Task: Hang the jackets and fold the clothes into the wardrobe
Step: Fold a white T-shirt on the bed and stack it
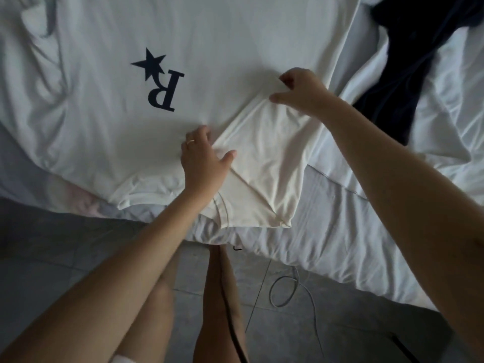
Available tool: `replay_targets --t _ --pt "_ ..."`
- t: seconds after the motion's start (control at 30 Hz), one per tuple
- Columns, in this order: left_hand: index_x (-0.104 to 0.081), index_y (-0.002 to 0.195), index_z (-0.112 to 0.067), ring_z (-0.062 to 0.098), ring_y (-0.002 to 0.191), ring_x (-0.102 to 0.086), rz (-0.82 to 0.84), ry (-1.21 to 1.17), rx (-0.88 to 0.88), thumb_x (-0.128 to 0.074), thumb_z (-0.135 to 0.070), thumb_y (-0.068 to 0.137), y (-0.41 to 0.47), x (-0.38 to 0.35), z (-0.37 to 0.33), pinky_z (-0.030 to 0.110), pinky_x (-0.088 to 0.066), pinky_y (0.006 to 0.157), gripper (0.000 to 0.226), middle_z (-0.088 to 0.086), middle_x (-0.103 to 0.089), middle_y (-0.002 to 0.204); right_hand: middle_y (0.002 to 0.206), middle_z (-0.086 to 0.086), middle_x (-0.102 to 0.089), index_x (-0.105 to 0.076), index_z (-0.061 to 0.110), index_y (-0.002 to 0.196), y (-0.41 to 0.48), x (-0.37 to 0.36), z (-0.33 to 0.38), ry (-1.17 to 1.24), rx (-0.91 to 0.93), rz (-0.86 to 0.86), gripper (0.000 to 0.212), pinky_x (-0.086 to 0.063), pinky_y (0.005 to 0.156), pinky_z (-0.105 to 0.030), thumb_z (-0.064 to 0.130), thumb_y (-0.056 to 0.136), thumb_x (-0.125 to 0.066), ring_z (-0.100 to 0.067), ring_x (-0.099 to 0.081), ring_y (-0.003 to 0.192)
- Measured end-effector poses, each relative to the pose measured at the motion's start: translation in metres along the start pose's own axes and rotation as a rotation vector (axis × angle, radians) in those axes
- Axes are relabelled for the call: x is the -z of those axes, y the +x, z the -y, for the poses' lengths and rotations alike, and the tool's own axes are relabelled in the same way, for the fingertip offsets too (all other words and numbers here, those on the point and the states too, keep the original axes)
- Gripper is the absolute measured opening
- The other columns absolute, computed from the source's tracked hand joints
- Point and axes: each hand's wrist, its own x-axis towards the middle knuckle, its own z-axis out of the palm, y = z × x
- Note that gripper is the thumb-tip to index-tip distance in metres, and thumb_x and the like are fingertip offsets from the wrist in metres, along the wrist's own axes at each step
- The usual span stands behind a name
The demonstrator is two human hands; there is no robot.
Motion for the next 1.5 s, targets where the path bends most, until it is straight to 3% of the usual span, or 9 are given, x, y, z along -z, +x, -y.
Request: replay_targets --t 0.13,0.27,0.4,0.57,0.7,0.97,1.17,1.4,1.5 --pt "-0.051 0.074 -0.015 0.017 0.068 -0.047 0.229 -0.082 -0.009 -0.066 -0.028 0.074 0.02 0.014 -0.001 0.029 -0.035 0.063 0.02 -0.006 -0.047 0.066 0.067 0.005 -0.051 -0.067 0.007 0.102 -0.003 0.004 0.002 0.26 -0.006 0.045 0.019 -0.04 0.045 -0.019 0.014 0.085 -0.068 -0.007 -0.047 0.056" --pt "-0.048 0.071 0.003 0.012 0.054 -0.035 0.213 -0.328 -0.009 -0.053 -0.021 0.067 0.019 0.029 0.003 0.022 -0.024 0.046 0.026 0.004 -0.041 0.06 0.057 0.016 -0.06 -0.064 0.02 0.082 -0.009 0.003 0.004 0.546 0.04 0.02 0.018 -0.042 0.048 -0.019 0.003 0.082 -0.069 0.0 -0.053 0.052" --pt "-0.058 0.093 -0.006 0.018 0.076 -0.055 0.137 -0.259 0.01 -0.063 -0.012 0.082 0.017 0.028 0.019 0.025 -0.04 0.062 0.013 0.002 -0.058 0.084 0.069 0.011 -0.062 -0.063 0.023 0.083 -0.005 -0.014 0.008 0.524 0.03 -0.066 0.018 -0.044 0.05 -0.021 0.006 0.082 -0.069 -0.002 -0.055 0.055" --pt "-0.049 0.124 -0.006 0.03 0.118 -0.045 -0.137 0.203 -0.327 -0.062 -0.016 0.081 0.001 0.008 0.016 0.035 -0.034 0.095 0.046 0.014 -0.047 0.128 0.124 -0.004 -0.061 -0.058 0.011 0.126 -0.033 -0.052 0.003 -0.243 0.328 -0.666 0.039 -0.032 0.101 -0.031 0.017 0.088 -0.051 -0.024 -0.052 0.118" --pt "-0.035 0.144 -0.008 0.022 0.142 -0.024 0.022 0.618 -0.786 -0.046 -0.038 0.09 0.019 -0.013 0.023 0.048 -0.017 0.113 0.063 0.01 -0.031 0.153 0.15 -0.013 -0.037 -0.036 0.006 0.145 -0.057 -0.088 -0.034 -0.61 0.727 -0.319 0.057 -0.025 0.114 -0.041 0.037 0.098 -0.036 -0.026 -0.034 0.14" --pt "-0.014 0.152 -0.014 0.02 0.148 -0.006 0.084 0.788 -0.801 -0.037 -0.048 0.085 0.033 -0.017 0.023 0.06 0.003 0.111 0.079 0.005 -0.007 0.16 0.16 -0.003 -0.014 -0.015 0.021 0.153 -0.042 -0.038 -0.084 -0.489 0.076 -0.517 0.061 0.005 0.116 -0.049 0.047 0.098 -0.017 -0.023 -0.011 0.148" --pt "-0.019 0.151 -0.015 0.016 0.147 -0.014 0.14 0.872 -0.962 -0.028 -0.04 0.09 0.1 -0.019 -0.044 0.063 -0.005 0.112 0.067 0.001 -0.017 0.159 0.154 -0.009 -0.031 -0.032 0.009 0.148 -0.054 -0.082 -0.057 -0.551 0.307 -0.461 0.061 -0.012 0.117 -0.037 0.046 0.1 -0.024 -0.023 -0.029 0.142" --pt "-0.007 0.152 -0.011 0.018 0.148 -0.003 0.074 0.882 -0.969 -0.025 -0.04 0.094 0.122 -0.018 -0.048 0.062 0.001 0.111 0.067 0.005 -0.004 0.161 0.161 -0.005 -0.01 -0.013 0.013 0.153 -0.062 -0.105 -0.033 -0.259 -0.211 -0.63 0.067 0.011 0.116 -0.044 0.046 0.097 -0.03 -0.023 -0.007 0.148" --pt "-0.013 0.151 -0.008 0.021 0.147 -0.01 0.117 0.882 -1.119 -0.032 -0.037 0.091 0.091 -0.023 -0.02 0.054 0.001 0.114 0.069 0.008 -0.011 0.16 0.16 -0.005 -0.01 -0.014 0.021 0.153 -0.101 -0.144 -0.012 -0.28 -0.119 -0.561 0.061 0.004 0.118 -0.044 0.04 0.098 -0.031 -0.023 -0.009 0.147"
